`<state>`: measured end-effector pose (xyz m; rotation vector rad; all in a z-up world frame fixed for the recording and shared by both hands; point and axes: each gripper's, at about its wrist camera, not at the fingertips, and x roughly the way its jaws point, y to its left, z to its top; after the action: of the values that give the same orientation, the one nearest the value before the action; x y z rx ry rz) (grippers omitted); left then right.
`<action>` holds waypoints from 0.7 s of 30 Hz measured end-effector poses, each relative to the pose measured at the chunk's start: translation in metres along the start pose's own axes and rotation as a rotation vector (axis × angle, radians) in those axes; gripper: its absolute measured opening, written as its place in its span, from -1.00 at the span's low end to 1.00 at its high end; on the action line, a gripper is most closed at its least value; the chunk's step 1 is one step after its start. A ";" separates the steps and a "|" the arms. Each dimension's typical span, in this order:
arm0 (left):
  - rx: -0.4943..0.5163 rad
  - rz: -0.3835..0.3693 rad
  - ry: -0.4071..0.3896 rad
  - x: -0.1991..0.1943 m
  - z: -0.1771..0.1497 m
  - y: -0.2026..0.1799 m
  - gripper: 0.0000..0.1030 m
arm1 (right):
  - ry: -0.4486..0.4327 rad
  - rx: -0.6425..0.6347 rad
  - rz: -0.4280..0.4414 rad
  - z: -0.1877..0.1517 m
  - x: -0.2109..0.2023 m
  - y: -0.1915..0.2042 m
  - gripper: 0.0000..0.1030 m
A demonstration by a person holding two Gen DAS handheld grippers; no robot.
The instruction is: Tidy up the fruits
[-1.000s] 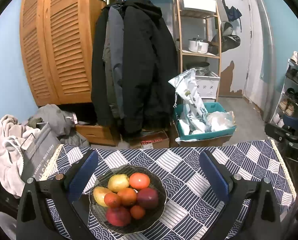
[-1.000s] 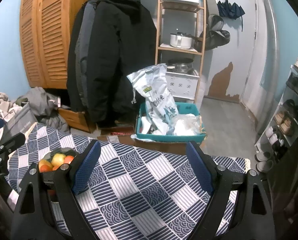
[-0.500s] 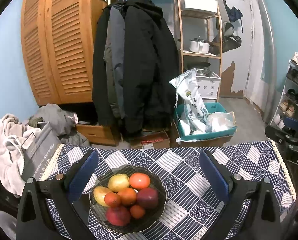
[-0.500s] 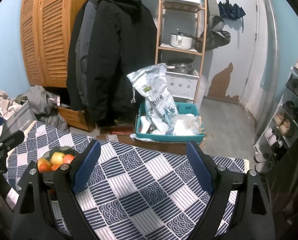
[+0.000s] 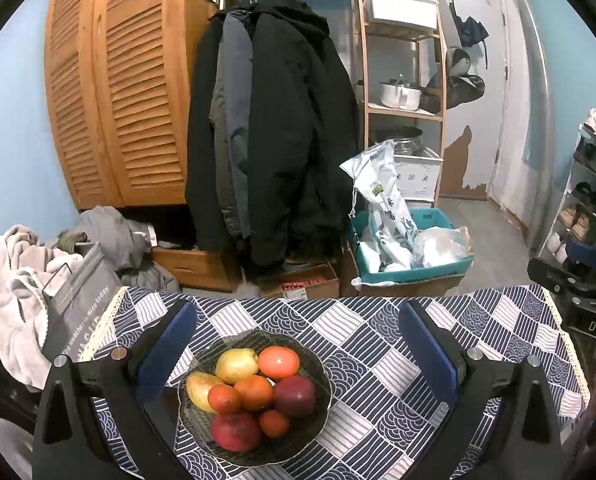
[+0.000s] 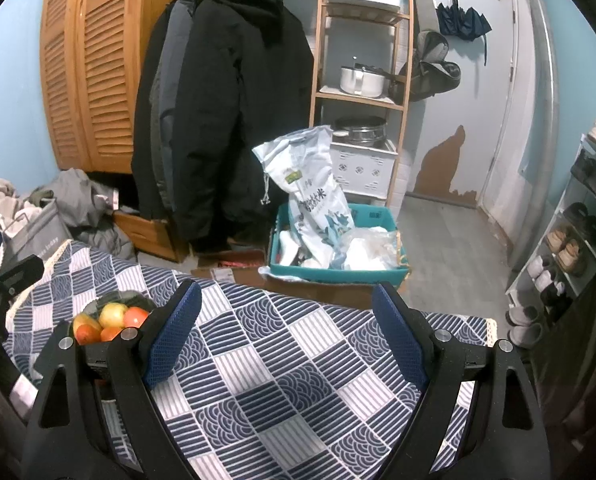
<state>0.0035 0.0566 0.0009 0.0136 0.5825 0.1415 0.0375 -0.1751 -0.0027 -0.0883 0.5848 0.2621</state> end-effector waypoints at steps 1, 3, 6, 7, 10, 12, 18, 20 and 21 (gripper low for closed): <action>-0.001 0.000 -0.001 0.000 0.000 0.000 0.98 | 0.000 -0.001 -0.001 0.000 0.000 0.001 0.67; 0.000 0.001 0.002 0.000 0.000 0.000 0.98 | 0.000 -0.002 0.000 0.000 0.000 0.001 0.67; -0.003 0.000 0.005 -0.001 0.000 0.000 0.98 | -0.002 -0.003 -0.001 0.000 0.000 0.000 0.67; -0.003 0.000 0.005 -0.001 0.000 0.001 0.98 | -0.001 -0.001 -0.002 0.001 0.000 0.002 0.67; -0.005 0.006 0.009 -0.001 0.000 0.000 0.98 | 0.000 0.000 -0.001 0.001 0.000 0.002 0.67; -0.008 0.009 0.010 -0.002 -0.001 -0.001 0.98 | 0.001 -0.001 -0.002 0.000 0.000 0.001 0.67; -0.003 0.017 0.003 -0.003 -0.002 -0.005 0.98 | 0.001 -0.002 -0.001 0.001 0.000 0.001 0.67; 0.000 0.023 0.002 -0.003 -0.002 -0.006 0.98 | 0.001 -0.002 -0.002 0.001 0.000 0.001 0.67; 0.000 0.025 0.002 -0.003 -0.001 -0.006 0.98 | 0.001 -0.002 -0.001 0.001 0.000 0.001 0.67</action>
<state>0.0008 0.0504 0.0011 0.0209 0.5849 0.1656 0.0376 -0.1740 -0.0019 -0.0909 0.5858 0.2616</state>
